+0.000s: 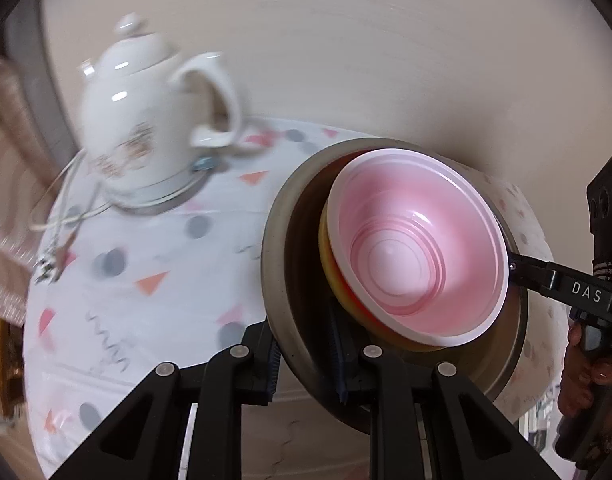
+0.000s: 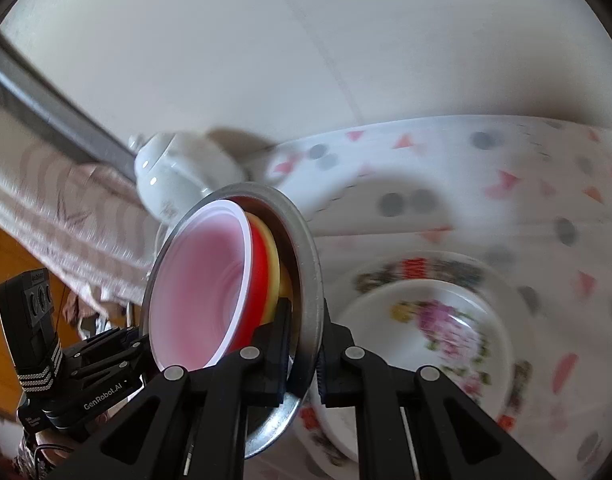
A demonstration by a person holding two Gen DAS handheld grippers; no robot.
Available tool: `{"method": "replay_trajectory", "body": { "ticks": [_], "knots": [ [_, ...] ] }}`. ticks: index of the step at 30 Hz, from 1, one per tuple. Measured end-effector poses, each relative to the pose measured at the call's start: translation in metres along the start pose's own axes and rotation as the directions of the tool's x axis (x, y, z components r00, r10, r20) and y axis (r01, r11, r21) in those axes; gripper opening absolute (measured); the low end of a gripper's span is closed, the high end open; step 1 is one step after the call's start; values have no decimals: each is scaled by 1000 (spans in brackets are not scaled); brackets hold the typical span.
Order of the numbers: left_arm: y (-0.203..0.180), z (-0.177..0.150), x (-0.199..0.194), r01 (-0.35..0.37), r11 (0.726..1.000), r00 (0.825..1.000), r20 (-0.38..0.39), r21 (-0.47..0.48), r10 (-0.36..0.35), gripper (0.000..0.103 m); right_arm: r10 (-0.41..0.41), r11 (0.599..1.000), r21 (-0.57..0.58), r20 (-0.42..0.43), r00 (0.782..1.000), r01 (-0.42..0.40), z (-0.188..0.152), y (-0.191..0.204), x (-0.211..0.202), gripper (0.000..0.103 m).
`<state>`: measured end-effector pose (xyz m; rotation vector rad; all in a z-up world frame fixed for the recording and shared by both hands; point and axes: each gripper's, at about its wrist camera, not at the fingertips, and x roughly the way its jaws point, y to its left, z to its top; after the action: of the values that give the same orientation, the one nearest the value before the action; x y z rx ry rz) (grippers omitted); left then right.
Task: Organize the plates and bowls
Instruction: 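Lift the steel bowl stack and carry it over the floral plate stack, then lower the steel bowl stack onto the floral plate stack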
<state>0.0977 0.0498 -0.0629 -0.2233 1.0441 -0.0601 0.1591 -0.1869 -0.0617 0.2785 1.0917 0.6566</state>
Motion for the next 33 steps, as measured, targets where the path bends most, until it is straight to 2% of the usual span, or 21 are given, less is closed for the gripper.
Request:
{"method": "replay_trajectory", "body": {
  "ticks": [6, 17, 25, 33],
  "knots": [
    [-39, 8, 16, 55, 994, 998, -27, 94, -53, 21, -48, 994, 104, 50, 998, 43, -13, -39, -28, 11],
    [-82, 11, 43, 101, 975, 993, -86, 199, -85, 21, -123, 969, 227, 89, 988, 100, -39, -80, -54, 11],
    [-87, 9, 54, 96, 970, 991, -108, 221, -74, 21, -130, 954, 283, 77, 989, 103, -49, -96, -48, 12],
    [-86, 9, 62, 83, 972, 991, -119, 220, -58, 21, -127, 952, 287, 57, 990, 105, -52, -99, -39, 14]
  ]
}}
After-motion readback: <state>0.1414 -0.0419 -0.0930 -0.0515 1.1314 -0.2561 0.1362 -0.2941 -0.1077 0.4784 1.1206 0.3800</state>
